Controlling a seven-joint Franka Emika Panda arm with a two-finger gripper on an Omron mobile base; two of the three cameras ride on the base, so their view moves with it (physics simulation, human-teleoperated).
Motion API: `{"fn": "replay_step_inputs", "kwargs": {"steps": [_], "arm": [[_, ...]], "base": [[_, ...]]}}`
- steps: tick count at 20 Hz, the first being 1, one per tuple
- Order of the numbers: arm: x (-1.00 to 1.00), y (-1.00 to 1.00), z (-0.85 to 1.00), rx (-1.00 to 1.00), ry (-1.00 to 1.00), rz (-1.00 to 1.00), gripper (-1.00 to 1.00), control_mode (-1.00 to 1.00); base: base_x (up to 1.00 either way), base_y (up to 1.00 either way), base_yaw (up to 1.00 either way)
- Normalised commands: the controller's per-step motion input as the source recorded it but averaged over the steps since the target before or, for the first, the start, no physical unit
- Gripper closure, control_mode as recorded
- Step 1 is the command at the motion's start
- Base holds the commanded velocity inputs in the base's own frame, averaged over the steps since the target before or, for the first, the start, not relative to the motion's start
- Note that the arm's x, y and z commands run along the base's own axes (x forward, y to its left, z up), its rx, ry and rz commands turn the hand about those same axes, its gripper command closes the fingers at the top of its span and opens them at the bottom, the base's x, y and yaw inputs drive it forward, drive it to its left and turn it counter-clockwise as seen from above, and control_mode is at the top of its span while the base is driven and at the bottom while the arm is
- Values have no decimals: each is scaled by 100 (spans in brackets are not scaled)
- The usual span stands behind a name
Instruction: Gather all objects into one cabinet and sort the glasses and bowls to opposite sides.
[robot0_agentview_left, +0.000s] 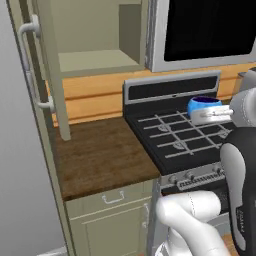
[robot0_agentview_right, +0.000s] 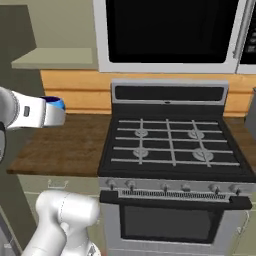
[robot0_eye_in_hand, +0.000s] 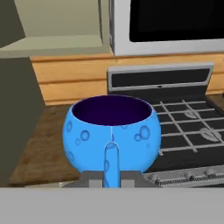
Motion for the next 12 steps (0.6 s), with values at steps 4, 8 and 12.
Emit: {"fn": "replay_step_inputs", "kwargs": {"steps": [4, 8, 12], "arm": [[0, 0, 0, 0, 0, 0, 100, 100], [0, 0, 0, 0, 0, 0, 100, 100], [0, 0, 0, 0, 0, 0, 100, 100]], "base": [[-62, -74, -60], [-32, -57, -72], [-8, -43, -79]]}}
